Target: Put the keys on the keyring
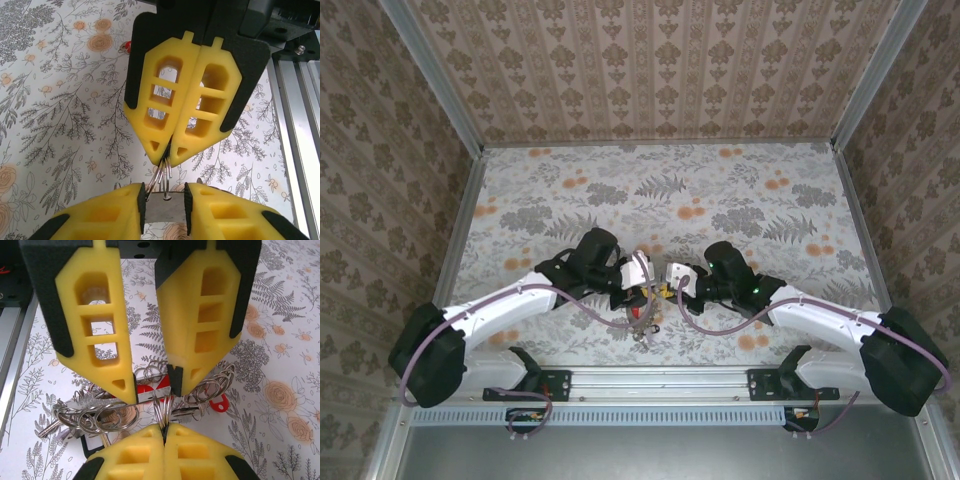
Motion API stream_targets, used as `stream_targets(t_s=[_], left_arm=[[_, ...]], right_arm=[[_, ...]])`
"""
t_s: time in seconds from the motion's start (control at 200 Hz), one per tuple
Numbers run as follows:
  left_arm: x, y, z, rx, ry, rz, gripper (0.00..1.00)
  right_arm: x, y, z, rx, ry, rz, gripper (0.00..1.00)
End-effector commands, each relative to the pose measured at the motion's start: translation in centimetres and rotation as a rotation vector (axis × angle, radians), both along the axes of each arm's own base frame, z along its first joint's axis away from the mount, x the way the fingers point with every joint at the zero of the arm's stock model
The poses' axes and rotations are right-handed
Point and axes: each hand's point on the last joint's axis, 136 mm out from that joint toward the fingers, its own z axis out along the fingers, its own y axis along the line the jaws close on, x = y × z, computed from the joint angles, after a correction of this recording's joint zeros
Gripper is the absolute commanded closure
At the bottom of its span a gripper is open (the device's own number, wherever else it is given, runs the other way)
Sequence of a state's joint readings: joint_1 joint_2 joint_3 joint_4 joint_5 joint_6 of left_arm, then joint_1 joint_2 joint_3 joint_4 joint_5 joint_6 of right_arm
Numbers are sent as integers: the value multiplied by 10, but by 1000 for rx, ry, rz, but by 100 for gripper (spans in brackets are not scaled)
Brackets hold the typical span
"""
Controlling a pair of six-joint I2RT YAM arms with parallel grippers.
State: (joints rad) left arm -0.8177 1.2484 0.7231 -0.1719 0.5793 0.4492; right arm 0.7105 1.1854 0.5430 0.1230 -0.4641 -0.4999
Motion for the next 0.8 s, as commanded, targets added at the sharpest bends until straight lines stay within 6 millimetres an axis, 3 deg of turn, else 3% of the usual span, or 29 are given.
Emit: stream_targets(t_s=[0.0,0.47,0.66,0.8], left_arm=[[-3,-5,6,-17,17,-21,74],[-6,-5,8,-26,18,-38,76],[-13,3,21,-87,-44,-41,75],[-19,9,15,-56,-28,-52,77]], right_arm=[[-3,1,7,17,-21,23,100],[-2,2,8,3,-30,8,100],[0,2,7,2,-22,-6,100],[-1,3,7,6,-22,4,100]])
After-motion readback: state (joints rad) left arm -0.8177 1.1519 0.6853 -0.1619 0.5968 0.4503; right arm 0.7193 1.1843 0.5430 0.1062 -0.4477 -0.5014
